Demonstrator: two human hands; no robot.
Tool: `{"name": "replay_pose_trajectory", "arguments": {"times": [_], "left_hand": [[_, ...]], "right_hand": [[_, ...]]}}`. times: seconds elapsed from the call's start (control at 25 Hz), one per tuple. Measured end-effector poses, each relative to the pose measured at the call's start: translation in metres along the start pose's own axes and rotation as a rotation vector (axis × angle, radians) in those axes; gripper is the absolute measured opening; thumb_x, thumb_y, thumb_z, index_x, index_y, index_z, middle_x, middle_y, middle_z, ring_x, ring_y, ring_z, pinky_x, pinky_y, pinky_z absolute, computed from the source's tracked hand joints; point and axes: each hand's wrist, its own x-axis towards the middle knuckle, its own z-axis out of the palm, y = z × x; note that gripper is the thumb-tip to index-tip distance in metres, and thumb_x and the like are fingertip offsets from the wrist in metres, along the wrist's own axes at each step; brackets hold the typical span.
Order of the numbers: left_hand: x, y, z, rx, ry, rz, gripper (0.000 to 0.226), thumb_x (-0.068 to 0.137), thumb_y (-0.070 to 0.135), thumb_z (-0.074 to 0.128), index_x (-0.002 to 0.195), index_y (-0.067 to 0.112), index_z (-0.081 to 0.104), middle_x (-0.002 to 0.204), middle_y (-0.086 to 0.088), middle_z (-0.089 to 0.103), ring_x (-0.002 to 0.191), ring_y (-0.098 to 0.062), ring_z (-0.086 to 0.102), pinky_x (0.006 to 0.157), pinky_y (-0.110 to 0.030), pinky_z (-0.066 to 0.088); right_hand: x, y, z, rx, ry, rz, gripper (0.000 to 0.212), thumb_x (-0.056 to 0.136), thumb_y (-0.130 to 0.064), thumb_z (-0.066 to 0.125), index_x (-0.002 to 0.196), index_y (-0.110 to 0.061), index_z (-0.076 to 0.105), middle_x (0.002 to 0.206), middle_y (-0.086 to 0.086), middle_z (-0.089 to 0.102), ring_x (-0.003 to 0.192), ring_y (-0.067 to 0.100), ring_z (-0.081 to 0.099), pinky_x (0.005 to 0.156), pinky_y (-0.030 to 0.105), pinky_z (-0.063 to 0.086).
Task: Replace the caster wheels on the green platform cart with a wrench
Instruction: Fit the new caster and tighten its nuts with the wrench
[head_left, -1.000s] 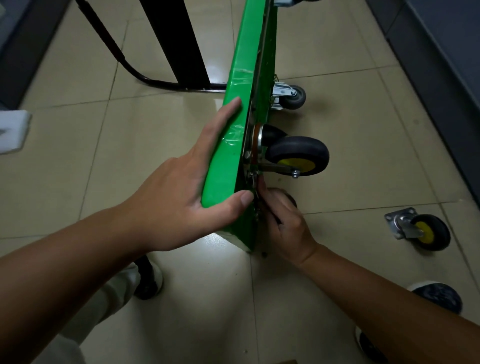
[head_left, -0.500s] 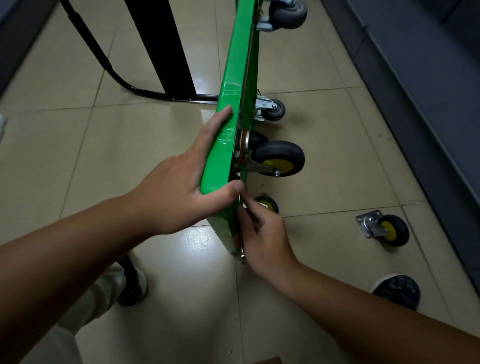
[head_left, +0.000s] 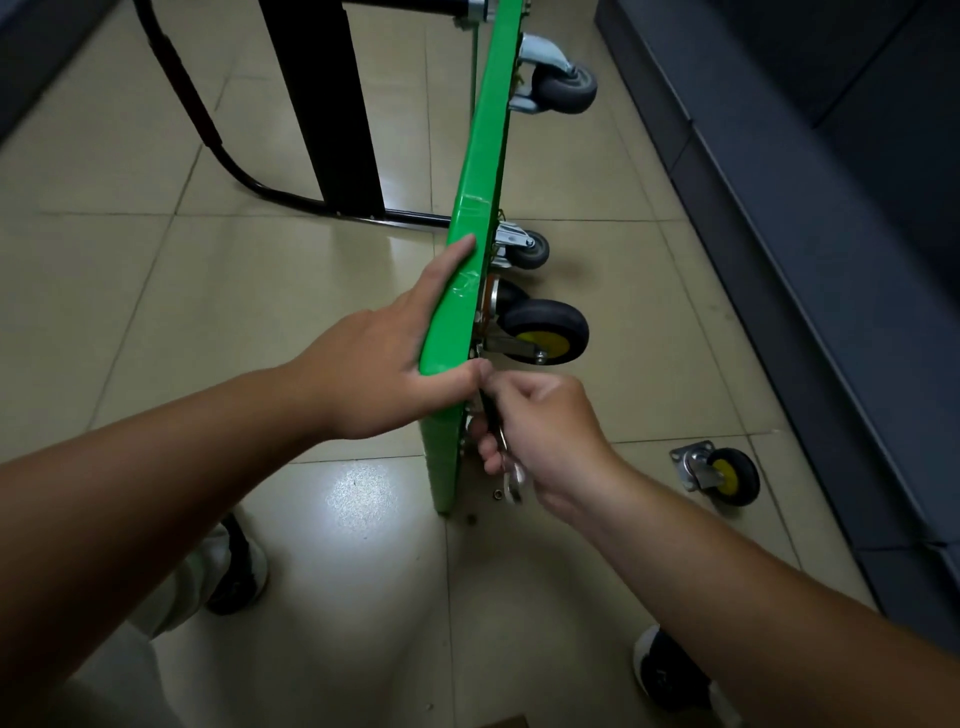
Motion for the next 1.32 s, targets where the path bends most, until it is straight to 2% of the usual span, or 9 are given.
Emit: {"name": "replay_pose_trajectory", "arguments": {"times": [0.16, 0.24, 0.28, 0.4, 0.56, 0.76, 0.96, 1.2, 1.32], "left_hand": [[-0.002, -0.001, -0.002, -0.020, -0.004, 0.004, 0.097, 0.075, 0.077, 0.043, 0.152, 0.054, -0.011, 0.106, 0.006, 0.054, 0.066, -0.009, 0.060, 0.061, -0.029, 0.045], [-0.002, -0.001, -0.002, -0.023, -0.001, 0.002, 0.097, 0.074, 0.077, 0.042, 0.152, 0.055, -0.011, 0.103, 0.008, 0.053, 0.067, -0.008, 0.060, 0.061, -0.030, 0.045], [-0.002, -0.002, -0.002, -0.024, -0.001, -0.002, 0.097, 0.074, 0.076, 0.043, 0.152, 0.055, -0.011, 0.100, 0.011, 0.053, 0.066, -0.007, 0.060, 0.061, -0.030, 0.045], [-0.002, -0.003, -0.001, -0.040, 0.010, -0.001, 0.096, 0.075, 0.075, 0.044, 0.153, 0.055, -0.009, 0.096, 0.026, 0.052, 0.064, -0.007, 0.060, 0.061, -0.030, 0.048], [-0.001, -0.003, -0.001, -0.076, 0.006, 0.005, 0.096, 0.077, 0.072, 0.048, 0.153, 0.055, -0.008, 0.099, 0.024, 0.057, 0.067, -0.009, 0.063, 0.058, -0.032, 0.052], [-0.001, -0.005, 0.002, -0.099, 0.025, 0.021, 0.095, 0.080, 0.066, 0.052, 0.156, 0.049, -0.002, 0.098, 0.024, 0.058, 0.066, -0.011, 0.062, 0.055, -0.025, 0.049], [0.000, -0.006, 0.003, -0.095, 0.034, 0.037, 0.094, 0.084, 0.061, 0.052, 0.160, 0.039, 0.001, 0.087, 0.015, 0.059, 0.060, -0.007, 0.060, 0.050, -0.011, 0.039], [-0.002, -0.005, 0.003, -0.081, 0.042, 0.002, 0.094, 0.080, 0.066, 0.050, 0.157, 0.048, -0.001, 0.098, 0.003, 0.062, 0.063, -0.010, 0.062, 0.052, -0.021, 0.046], [-0.003, -0.004, 0.002, -0.093, 0.035, -0.011, 0.094, 0.079, 0.069, 0.049, 0.155, 0.053, -0.004, 0.105, -0.001, 0.065, 0.065, -0.012, 0.064, 0.059, -0.034, 0.055]], "right_hand": [[-0.006, 0.068, -0.012, -0.157, 0.060, -0.305, 0.035, 0.103, -0.019, 0.055, 0.134, -0.036, 0.057, 0.058, -0.010, 0.062, 0.049, 0.007, 0.055, 0.050, 0.028, 0.053], [0.011, 0.092, -0.022, -0.271, 0.083, -0.487, 0.043, 0.102, -0.013, 0.055, 0.141, -0.032, 0.052, 0.080, -0.026, 0.064, 0.071, -0.004, 0.061, 0.071, 0.022, 0.056], [0.023, 0.099, -0.024, -0.312, 0.100, -0.567, 0.045, 0.102, -0.010, 0.056, 0.143, -0.028, 0.050, 0.097, -0.026, 0.066, 0.083, -0.005, 0.061, 0.081, 0.021, 0.055], [0.057, 0.108, -0.024, -0.313, 0.142, -0.734, 0.046, 0.100, -0.002, 0.056, 0.143, -0.015, 0.052, 0.120, 0.001, 0.068, 0.102, 0.009, 0.065, 0.093, 0.030, 0.054], [0.081, 0.116, -0.019, -0.289, 0.081, -0.863, 0.043, 0.097, 0.006, 0.057, 0.140, -0.002, 0.055, 0.113, 0.014, 0.067, 0.104, 0.028, 0.065, 0.087, 0.047, 0.055], [0.102, 0.127, -0.021, -0.370, 0.026, -0.992, 0.047, 0.097, 0.008, 0.054, 0.143, 0.002, 0.045, 0.106, 0.021, 0.064, 0.097, 0.033, 0.065, 0.085, 0.042, 0.055], [0.095, 0.135, -0.004, -0.349, 0.052, -0.960, 0.049, 0.091, 0.020, 0.057, 0.139, 0.011, 0.049, 0.113, 0.022, 0.064, 0.105, 0.029, 0.064, 0.097, 0.034, 0.053], [0.075, 0.130, 0.001, -0.304, 0.086, -0.873, 0.046, 0.099, 0.008, 0.052, 0.145, 0.005, 0.046, 0.113, 0.015, 0.061, 0.102, 0.023, 0.062, 0.090, 0.030, 0.053], [0.052, 0.124, 0.013, -0.219, 0.055, -0.758, 0.046, 0.103, -0.001, 0.049, 0.149, -0.001, 0.043, 0.127, 0.012, 0.063, 0.119, 0.019, 0.061, 0.100, 0.027, 0.048]]}}
